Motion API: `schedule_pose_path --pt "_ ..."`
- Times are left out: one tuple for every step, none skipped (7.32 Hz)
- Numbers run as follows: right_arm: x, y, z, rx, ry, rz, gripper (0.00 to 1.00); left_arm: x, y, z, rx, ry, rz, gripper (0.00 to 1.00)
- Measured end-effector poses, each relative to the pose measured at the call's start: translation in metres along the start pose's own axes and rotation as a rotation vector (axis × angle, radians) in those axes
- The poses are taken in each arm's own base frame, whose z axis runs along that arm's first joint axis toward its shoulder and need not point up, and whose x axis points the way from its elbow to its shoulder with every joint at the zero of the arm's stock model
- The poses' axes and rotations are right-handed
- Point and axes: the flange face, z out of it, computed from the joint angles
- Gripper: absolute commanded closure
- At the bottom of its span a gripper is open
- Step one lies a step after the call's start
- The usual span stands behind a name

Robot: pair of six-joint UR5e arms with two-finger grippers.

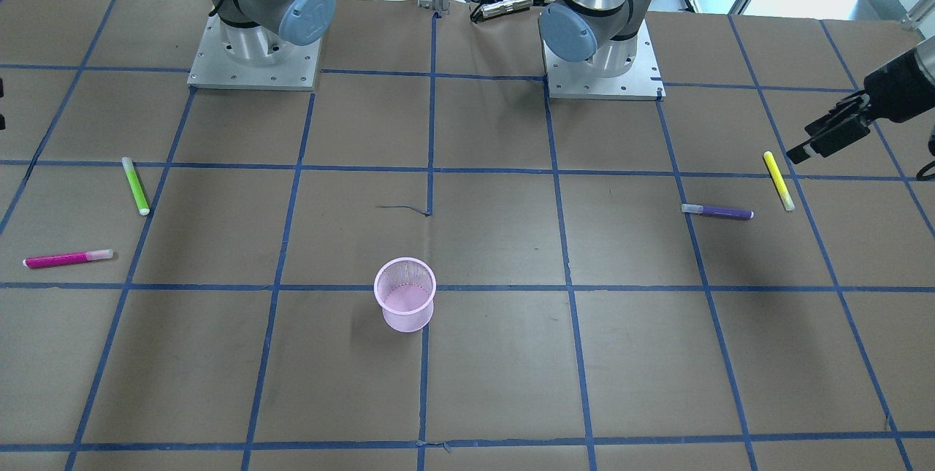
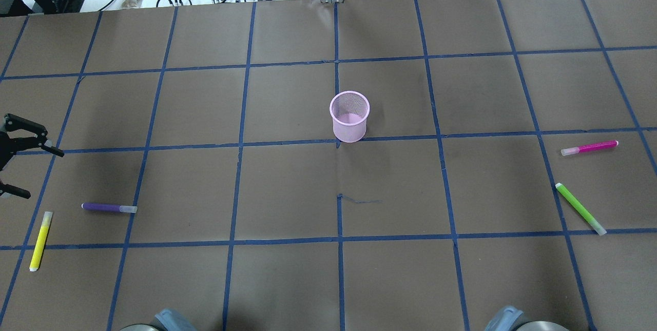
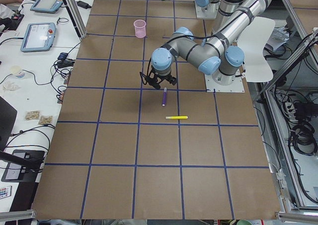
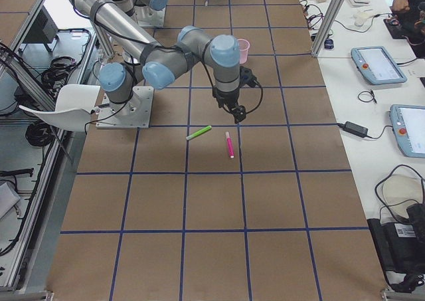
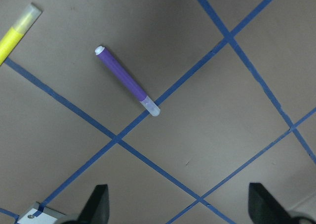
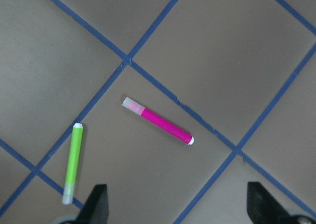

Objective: Insert purple and pink pens into pink cup

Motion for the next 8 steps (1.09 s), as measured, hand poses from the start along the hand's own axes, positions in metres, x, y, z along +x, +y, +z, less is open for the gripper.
schedule_pose_path --pt "0.023 0.022 0.032 0.082 -0.042 -0.121 0.04 -0.012 -0.020 0.013 -0.019 0.006 -0.060 0.02" --pt "0.041 0.036 0.066 0.148 -0.083 -0.248 0.05 -0.025 -0.046 0.030 -0.031 0.001 -0.149 0.02" --pt "0.060 0.044 0.099 0.201 -0.115 -0.351 0.05 -0.035 -0.068 0.048 -0.043 -0.019 -0.247 0.03" --pt "0.077 0.050 0.128 0.242 -0.158 -0.429 0.05 -0.039 -0.087 0.060 -0.028 -0.029 -0.297 0.03" --pt "0.095 0.056 0.155 0.277 -0.215 -0.519 0.04 -0.042 -0.105 0.071 0.003 -0.030 -0.309 0.02" --pt "0.113 0.060 0.175 0.303 -0.262 -0.603 0.03 -0.045 -0.116 0.084 0.005 -0.031 -0.309 0.03" --pt "0.125 0.064 0.187 0.328 -0.302 -0.668 0.03 -0.049 -0.121 0.096 -0.012 -0.035 -0.305 0.06" --pt "0.127 0.066 0.197 0.368 -0.344 -0.734 0.03 -0.051 -0.125 0.105 -0.030 -0.036 -0.305 0.10"
